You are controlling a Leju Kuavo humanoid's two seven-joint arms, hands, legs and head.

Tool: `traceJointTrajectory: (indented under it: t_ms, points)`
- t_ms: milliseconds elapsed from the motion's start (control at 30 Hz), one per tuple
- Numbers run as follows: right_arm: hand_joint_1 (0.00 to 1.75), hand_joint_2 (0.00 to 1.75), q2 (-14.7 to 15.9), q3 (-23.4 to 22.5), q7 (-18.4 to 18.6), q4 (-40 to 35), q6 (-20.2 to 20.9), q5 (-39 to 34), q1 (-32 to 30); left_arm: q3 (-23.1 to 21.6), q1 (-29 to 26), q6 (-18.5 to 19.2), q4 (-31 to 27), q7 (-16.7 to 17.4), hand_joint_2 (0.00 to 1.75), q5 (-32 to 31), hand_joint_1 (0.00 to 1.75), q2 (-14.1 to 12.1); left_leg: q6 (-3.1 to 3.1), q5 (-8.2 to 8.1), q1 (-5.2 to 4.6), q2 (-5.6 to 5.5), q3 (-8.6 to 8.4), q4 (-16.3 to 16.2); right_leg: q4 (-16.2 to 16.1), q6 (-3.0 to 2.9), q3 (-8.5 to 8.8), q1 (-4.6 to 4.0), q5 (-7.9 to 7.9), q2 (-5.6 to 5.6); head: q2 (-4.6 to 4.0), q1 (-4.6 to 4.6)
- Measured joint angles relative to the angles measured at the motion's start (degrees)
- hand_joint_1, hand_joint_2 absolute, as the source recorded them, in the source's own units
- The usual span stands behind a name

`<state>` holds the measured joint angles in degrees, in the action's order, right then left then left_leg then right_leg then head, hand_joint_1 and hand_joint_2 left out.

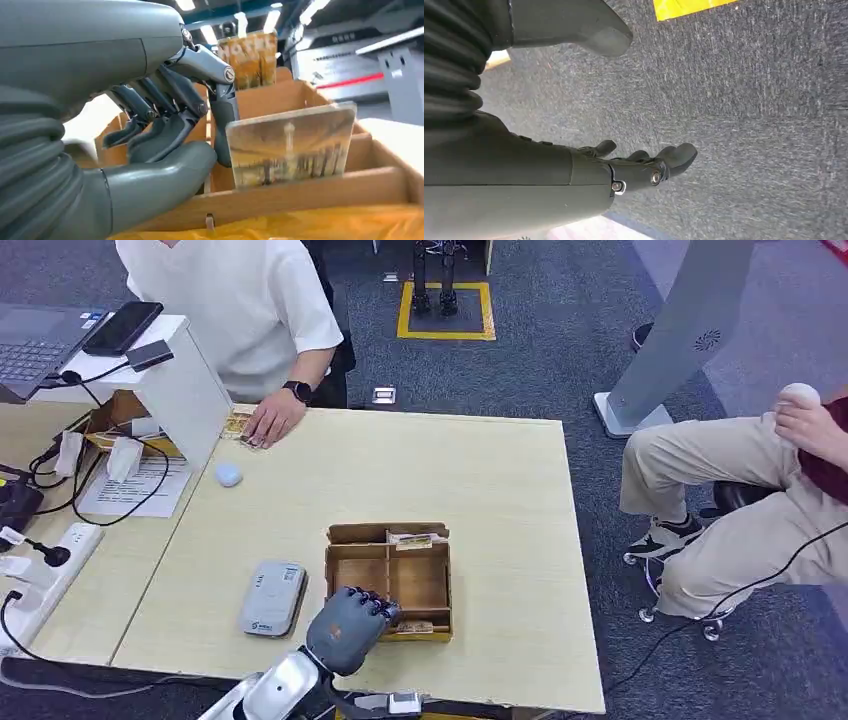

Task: Pass the card to the sensor for recognition and then transmit it.

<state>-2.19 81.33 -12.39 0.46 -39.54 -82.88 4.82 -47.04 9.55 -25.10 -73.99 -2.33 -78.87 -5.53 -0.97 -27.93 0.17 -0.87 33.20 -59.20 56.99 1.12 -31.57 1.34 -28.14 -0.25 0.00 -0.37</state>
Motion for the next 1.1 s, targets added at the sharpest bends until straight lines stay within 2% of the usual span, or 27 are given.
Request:
traceJointTrajectory:
  t_ms: [133,267,333,500,600,767,800,833,1033,1100]
  points:
    - [0.0,1.75,-0.13,0.75,0.0,0.0,0.0,0.2,0.04,0.28,-1.44,-8.53,-1.25,-3.35,1.75,5.45,1.75,1.2,0.0,0.0,0.0,-0.01,0.02,0.0,0.0,0.0,0.0,0.01,0.0,-0.01,0.02,-0.02]
    - [0.0,1.75,-0.24,0.96,-0.09,0.0,0.0,0.24,0.04,1.82,-2.78,-13.37,-2.6,-6.65,1.75,9.96,1.75,2.65,0.0,0.0,-0.01,-0.01,0.02,0.0,-0.01,0.0,0.0,0.01,0.0,-0.01,0.02,0.0]
    - [0.0,1.75,-0.24,1.03,-0.09,0.0,0.0,0.24,0.04,2.8,-3.5,-14.2,-3.22,-8.45,1.75,11.81,1.75,3.26,0.0,0.0,-0.01,-0.01,0.01,0.0,-0.01,0.0,0.0,0.0,0.0,-0.01,0.02,0.0]
    - [0.0,1.75,-0.31,1.05,-0.37,0.0,0.0,0.42,0.03,7.16,-5.74,-14.51,-5.25,-15.92,1.75,15.26,1.75,5.74,0.0,0.0,0.0,-0.01,0.01,0.0,-0.01,0.0,0.0,0.0,0.0,-0.01,0.02,-0.02]
    - [0.0,1.75,-0.37,1.03,-0.44,0.0,0.0,0.42,0.02,9.25,-6.51,-14.51,-5.66,-17.43,1.75,16.07,1.75,6.93,0.0,0.0,0.0,-0.01,0.01,0.0,-0.01,0.0,0.0,0.0,0.0,-0.02,0.02,-0.02]
    - [0.0,1.75,-0.39,1.03,-0.44,0.0,0.0,0.44,0.01,11.37,-7.17,-14.51,-5.68,-17.91,1.75,15.57,1.75,7.98,0.0,0.0,0.0,-0.02,0.01,0.0,-0.01,0.0,0.0,0.0,0.0,-0.02,0.0,-0.02]
    - [0.0,1.75,-0.39,1.03,-0.46,0.0,0.0,0.44,0.02,11.65,-7.24,-14.51,-5.68,-17.91,1.75,15.57,0.14,8.07,0.0,0.0,0.0,-0.02,0.01,0.0,-0.01,0.0,0.0,0.0,0.0,-0.02,0.02,0.0]
    - [0.0,1.75,-0.39,1.03,-0.44,0.0,0.0,0.44,0.02,11.8,-7.29,-14.51,-5.68,-17.91,1.75,15.46,0.0,8.13,0.0,0.0,0.0,-0.02,0.01,0.0,-0.01,0.0,0.0,0.0,0.0,-0.02,0.02,0.0]
    - [0.0,1.75,-0.59,1.03,-0.37,0.0,0.0,0.51,0.03,12.87,-7.61,-14.51,-5.66,-18.43,1.75,12.7,0.0,8.9,0.0,0.0,-0.01,-0.02,0.01,0.0,-0.01,0.0,0.0,0.0,0.0,-0.02,0.0,0.0]
    - [0.0,1.75,-0.7,1.03,-0.33,0.0,0.0,0.51,0.03,12.88,-7.59,-14.51,-5.53,-17.19,1.75,10.79,0.0,8.85,0.0,0.0,-0.01,-0.02,0.01,0.0,-0.01,0.0,0.0,0.0,0.0,-0.02,0.0,0.0]
